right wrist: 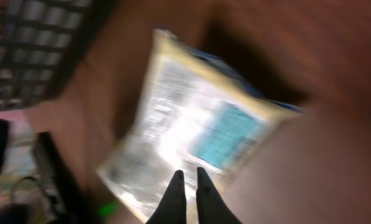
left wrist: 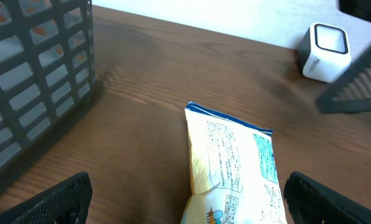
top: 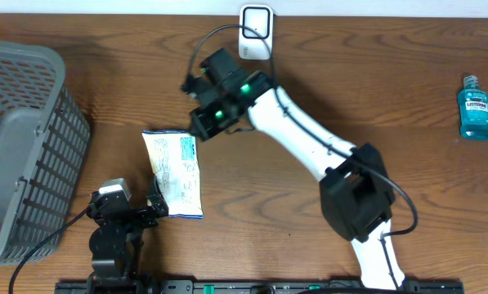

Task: Scan the item barcode

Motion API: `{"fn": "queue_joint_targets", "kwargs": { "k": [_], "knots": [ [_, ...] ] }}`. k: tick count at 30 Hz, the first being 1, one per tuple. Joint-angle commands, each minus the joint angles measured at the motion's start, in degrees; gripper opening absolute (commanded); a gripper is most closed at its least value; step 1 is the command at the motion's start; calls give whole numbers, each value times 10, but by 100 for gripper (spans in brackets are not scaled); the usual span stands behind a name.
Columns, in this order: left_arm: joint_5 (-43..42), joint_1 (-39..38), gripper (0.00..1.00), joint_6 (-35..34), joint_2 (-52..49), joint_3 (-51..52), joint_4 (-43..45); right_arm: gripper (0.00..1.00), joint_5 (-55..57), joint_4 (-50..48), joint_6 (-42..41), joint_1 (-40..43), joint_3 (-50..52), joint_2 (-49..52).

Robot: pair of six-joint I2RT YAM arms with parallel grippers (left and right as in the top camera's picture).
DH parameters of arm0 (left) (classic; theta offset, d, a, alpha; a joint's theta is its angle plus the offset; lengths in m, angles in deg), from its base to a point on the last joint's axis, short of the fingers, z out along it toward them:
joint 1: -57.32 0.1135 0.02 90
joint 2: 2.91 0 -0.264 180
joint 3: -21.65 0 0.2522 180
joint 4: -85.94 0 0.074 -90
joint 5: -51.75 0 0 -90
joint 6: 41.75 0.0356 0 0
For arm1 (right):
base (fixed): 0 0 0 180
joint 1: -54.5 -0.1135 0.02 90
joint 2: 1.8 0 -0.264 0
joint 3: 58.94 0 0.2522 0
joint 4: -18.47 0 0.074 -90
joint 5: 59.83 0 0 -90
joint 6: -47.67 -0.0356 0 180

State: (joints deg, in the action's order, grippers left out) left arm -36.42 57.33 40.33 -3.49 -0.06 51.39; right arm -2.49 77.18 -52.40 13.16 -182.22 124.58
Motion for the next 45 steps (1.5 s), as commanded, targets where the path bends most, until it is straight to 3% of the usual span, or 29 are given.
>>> {"fn": "queue_joint_targets", "kwargs": {
  "k": [1,7,15,21,29,31,34,38,45],
  "knots": [
    [1,3,98,-5,3,1,1,2,-28,-16,-29,-39,3,32],
    [1,3,98,-5,3,1,1,1,3,-29,-37,-91,3,104],
    [1,3,98,-5,3,1,0,1,318,78,-72,-88,2,120],
    [1,3,98,-5,3,1,0,1,423,144,-73,-26,2,101],
    [1,3,98,-5,3,1,0,1,441,179,-30,41,0,53],
    [1,3,98,-5,3,1,0,10,426,189,-29,48,0,20],
    [1,3,98,-5,3,1,1,12,379,194,-30,50,0,-35],
    [1,3,98,-5,3,1,1,11,346,180,-30,45,1,-58],
    [1,3,98,-5,3,1,0,1,347,127,-27,44,50,13]
  ]
}}
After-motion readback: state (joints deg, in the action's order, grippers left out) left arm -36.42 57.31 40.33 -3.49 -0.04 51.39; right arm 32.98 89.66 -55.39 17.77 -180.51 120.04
